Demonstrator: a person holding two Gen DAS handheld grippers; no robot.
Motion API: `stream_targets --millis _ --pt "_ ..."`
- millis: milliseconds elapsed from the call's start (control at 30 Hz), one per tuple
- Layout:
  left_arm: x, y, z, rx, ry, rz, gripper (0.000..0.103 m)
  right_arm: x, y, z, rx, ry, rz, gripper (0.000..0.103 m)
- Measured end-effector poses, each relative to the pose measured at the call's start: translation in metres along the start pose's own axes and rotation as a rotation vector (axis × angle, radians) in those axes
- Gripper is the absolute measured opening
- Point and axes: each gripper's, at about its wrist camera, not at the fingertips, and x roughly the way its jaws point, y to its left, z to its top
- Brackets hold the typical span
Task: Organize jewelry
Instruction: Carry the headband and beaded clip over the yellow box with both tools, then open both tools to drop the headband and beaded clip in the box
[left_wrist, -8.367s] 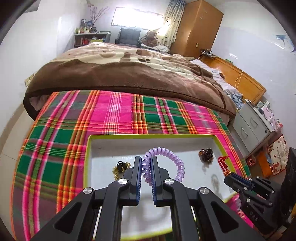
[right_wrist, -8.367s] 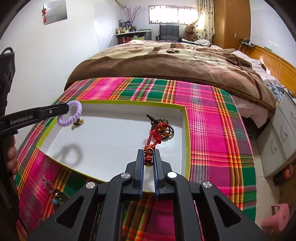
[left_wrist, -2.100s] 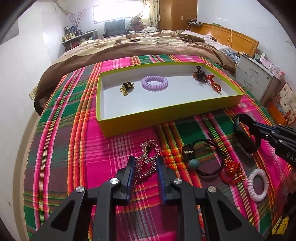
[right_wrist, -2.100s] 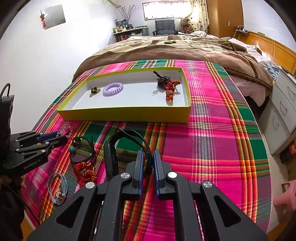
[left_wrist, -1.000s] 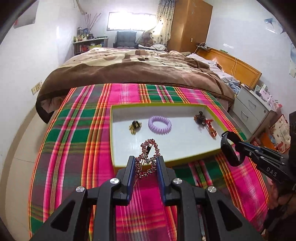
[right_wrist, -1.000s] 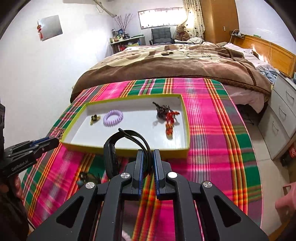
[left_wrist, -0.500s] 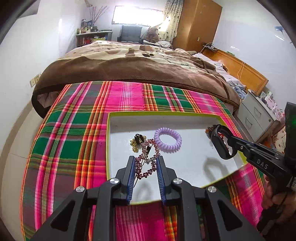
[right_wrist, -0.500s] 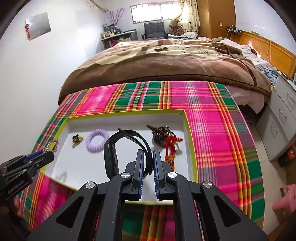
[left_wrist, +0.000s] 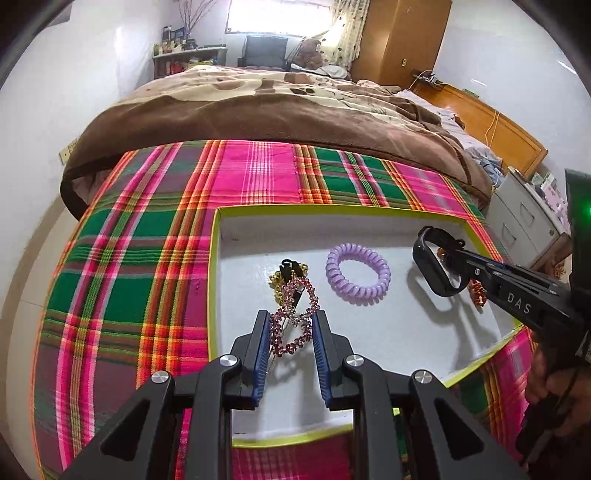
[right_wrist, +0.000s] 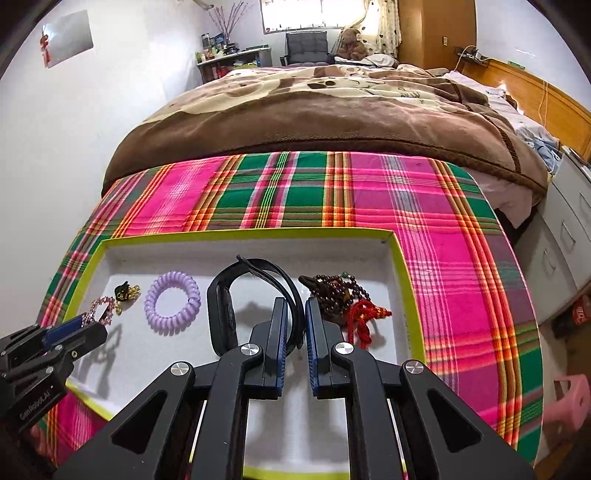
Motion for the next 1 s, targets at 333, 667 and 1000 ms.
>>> stream_targets --millis 333,667,1000 --pt "0.009 0.001 0.000 -0.002 0.019 -0.004 0.023 0.010 0.002 0.003 -0.009 0.020 -0.012 0.010" --pt "0.012 0.001 0.002 0.002 0.023 -0.001 0.023 0.013 0.003 0.005 -0.006 0.021 -0.017 0.010" --pt "0.013 0.000 0.002 0.005 0.026 -0.003 0.023 0.013 0.003 0.005 -0.017 0.021 -0.013 0.010"
